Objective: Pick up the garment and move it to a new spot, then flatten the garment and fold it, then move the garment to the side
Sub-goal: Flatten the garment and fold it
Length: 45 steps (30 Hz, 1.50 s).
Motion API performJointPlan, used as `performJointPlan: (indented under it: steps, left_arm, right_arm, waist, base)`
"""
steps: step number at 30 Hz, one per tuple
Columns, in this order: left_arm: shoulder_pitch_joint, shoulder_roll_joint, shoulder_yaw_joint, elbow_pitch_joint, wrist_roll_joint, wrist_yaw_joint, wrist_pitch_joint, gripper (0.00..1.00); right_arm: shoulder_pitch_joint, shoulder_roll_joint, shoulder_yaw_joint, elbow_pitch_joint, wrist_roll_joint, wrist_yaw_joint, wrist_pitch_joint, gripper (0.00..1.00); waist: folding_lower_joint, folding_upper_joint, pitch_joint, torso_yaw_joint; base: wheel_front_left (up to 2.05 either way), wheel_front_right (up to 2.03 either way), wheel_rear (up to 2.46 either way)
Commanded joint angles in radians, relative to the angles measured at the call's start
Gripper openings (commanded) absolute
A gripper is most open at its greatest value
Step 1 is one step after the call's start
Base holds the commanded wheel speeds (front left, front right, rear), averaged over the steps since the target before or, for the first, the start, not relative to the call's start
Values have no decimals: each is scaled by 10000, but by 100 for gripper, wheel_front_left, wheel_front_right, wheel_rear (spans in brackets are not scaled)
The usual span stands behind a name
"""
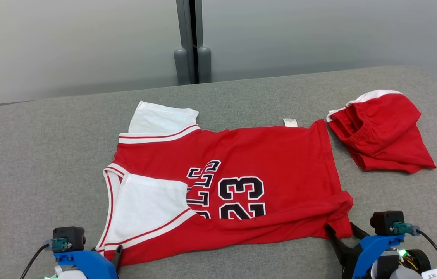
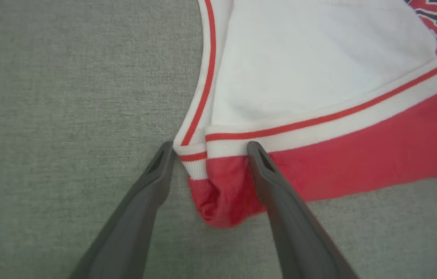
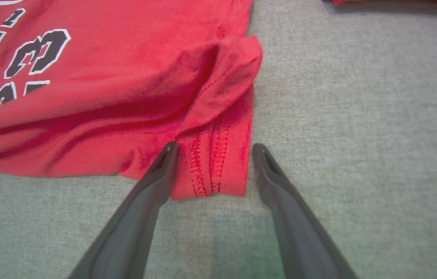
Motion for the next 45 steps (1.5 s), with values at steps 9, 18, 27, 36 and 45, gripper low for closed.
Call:
performJointPlan:
  steps: [9,18,27,36,45]
  left_arm:
    - [201,282,-78,-488,-282,-309,439,0]
    - [636,1025,0,-1713,-457,-60,1142,0]
    - [1633,1748,61,-3399,-896,586,2186,0]
    - [2459,2051,261,-4135,-1368,1175,2573,0]
    - [2408,1874,168,-3914,-1396,1135,2511,100]
  right_arm:
    - [-232,-238,340,26,104,1,-327,0]
    - [258,-1020,698,-1154,1024,1,578,0]
    - [1655,-2740,1202,-3361,2786,0,3058,0]
    - [2579,-3081,668,-4125,3307,-7,4319,0]
    - [2769,-2696,59,-4467,2917,1,4553,100]
  waist:
    - [0,1,-79,82]
    - [0,1,-278,384]
    - [0,1,-372,593]
    - [0,1,-410,581]
    - [0,1,-411,522]
  base:
    - [0,0,0]
    - [0,0,0]
    - [0,0,0]
    - [0,0,0]
    - [0,0,0]
